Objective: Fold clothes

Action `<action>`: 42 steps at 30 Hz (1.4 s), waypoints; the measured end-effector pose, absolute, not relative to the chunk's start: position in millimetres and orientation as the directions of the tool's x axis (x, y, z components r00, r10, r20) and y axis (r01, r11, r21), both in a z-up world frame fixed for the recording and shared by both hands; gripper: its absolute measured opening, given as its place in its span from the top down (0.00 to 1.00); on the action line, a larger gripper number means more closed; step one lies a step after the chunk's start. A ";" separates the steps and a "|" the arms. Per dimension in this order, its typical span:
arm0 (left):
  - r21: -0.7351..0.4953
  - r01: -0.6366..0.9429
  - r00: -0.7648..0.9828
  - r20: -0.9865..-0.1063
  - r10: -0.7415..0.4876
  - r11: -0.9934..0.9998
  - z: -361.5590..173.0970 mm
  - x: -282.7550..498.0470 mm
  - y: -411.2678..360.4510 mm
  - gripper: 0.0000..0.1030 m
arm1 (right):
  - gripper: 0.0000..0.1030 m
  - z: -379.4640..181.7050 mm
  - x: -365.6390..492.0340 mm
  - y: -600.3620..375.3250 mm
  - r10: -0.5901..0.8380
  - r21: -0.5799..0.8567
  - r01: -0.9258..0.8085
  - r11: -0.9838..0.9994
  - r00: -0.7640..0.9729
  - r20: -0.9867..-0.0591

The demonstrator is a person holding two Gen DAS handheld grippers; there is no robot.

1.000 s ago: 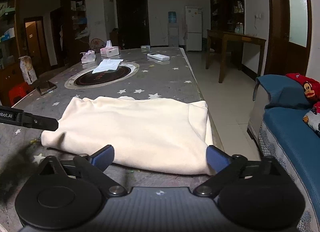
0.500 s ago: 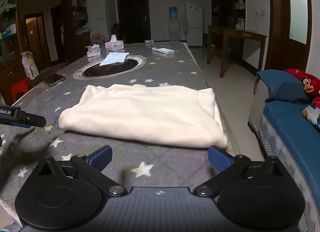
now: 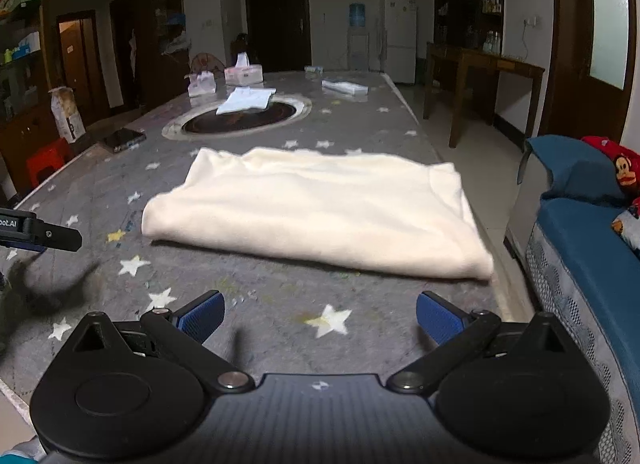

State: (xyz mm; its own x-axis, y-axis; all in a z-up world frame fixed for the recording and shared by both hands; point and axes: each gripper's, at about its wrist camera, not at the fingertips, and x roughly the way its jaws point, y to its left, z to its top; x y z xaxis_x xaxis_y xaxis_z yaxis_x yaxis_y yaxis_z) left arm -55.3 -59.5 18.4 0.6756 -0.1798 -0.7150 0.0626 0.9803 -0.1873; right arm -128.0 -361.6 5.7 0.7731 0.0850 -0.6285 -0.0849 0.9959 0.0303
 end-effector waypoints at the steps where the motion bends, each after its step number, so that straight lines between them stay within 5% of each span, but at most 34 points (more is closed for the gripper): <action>1: -0.183 0.067 0.673 -0.717 -0.179 0.981 17.6 -55.4 -59.6 0.00 | 0.00 3.5 -127.8 -359.8 0.080 0.024 -0.084 0.996 0.767 -0.636; 16: -0.110 0.077 0.659 -0.740 -0.134 0.991 14.3 -54.1 -70.0 0.00 | 0.00 -11.5 -131.6 -351.3 0.050 0.004 -0.062 0.998 0.750 -0.659; 29: -0.294 0.149 0.641 -0.698 -0.319 0.944 36.4 -42.2 -88.9 0.00 | 0.00 -9.7 -131.5 -345.2 0.009 0.008 -0.005 1.000 0.745 -0.667; 33: -0.207 0.174 0.666 -0.695 -0.270 0.963 44.9 -37.7 -89.8 0.00 | 0.00 3.0 -117.8 -344.7 0.032 0.005 -0.041 0.999 0.697 -0.717; 37: -0.169 0.122 0.715 -0.668 -0.204 0.978 42.7 -52.9 -67.4 0.00 | 0.00 20.5 -124.0 -344.3 0.052 0.025 -0.047 0.999 0.788 -0.613; 42: -0.173 0.027 0.694 -0.705 -0.143 0.985 28.2 -66.9 -50.2 0.00 | 0.00 19.0 -137.7 -341.6 0.081 0.034 -0.076 0.997 0.802 -0.592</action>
